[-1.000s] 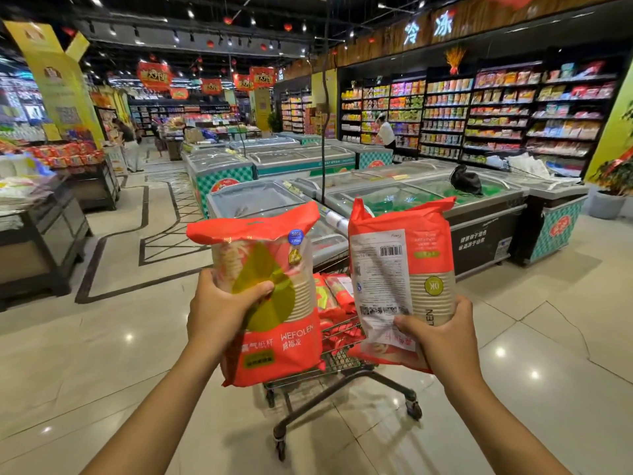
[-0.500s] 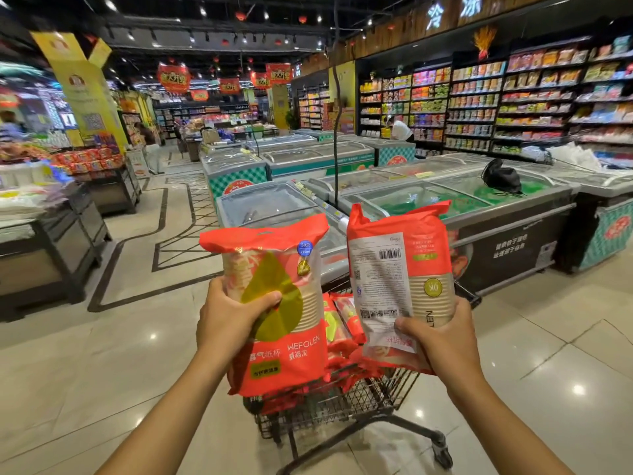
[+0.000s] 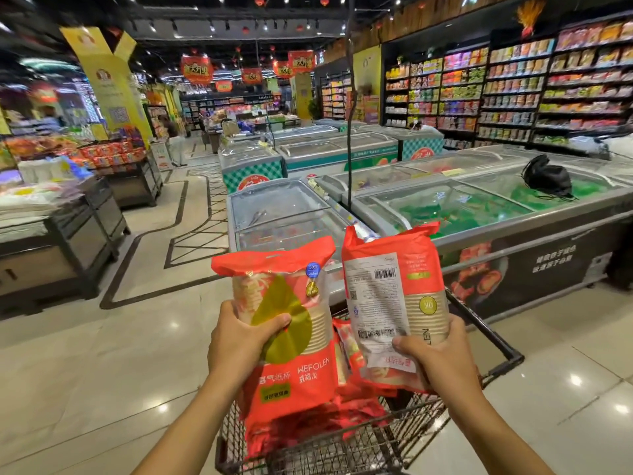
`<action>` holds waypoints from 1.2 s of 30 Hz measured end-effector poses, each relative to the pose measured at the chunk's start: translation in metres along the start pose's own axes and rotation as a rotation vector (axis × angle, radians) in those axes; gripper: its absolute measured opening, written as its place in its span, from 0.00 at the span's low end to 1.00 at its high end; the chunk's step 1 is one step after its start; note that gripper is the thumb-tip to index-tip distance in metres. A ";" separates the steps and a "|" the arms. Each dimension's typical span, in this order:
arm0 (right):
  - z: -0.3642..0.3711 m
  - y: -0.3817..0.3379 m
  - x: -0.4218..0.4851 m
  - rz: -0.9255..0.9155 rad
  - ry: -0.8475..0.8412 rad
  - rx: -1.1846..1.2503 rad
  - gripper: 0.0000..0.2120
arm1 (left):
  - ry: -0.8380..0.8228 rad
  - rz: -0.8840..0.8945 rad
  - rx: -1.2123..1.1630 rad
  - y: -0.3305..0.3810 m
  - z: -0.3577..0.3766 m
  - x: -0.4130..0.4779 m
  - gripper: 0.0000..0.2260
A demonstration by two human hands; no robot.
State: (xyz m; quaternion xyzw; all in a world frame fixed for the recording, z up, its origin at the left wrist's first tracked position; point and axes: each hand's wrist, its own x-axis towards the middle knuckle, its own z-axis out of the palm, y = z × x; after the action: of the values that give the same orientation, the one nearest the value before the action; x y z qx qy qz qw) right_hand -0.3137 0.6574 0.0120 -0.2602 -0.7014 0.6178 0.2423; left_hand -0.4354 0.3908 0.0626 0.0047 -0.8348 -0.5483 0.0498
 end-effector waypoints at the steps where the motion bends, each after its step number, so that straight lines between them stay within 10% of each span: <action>1: 0.002 0.004 0.011 0.014 -0.013 0.005 0.29 | -0.001 -0.008 0.002 -0.001 0.007 0.008 0.38; 26: 0.085 0.158 0.278 0.402 -0.112 -0.152 0.36 | -0.222 -0.332 0.085 -0.156 0.205 0.264 0.34; 36: 0.121 0.247 0.334 0.686 -0.228 -0.150 0.27 | -0.257 -0.592 0.249 -0.231 0.283 0.283 0.47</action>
State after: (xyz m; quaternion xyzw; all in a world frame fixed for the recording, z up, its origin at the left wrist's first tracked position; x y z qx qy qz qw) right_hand -0.6272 0.8153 -0.2411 -0.4267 -0.6391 0.6351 -0.0787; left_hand -0.7530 0.5399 -0.2385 0.1834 -0.8573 -0.4289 -0.2179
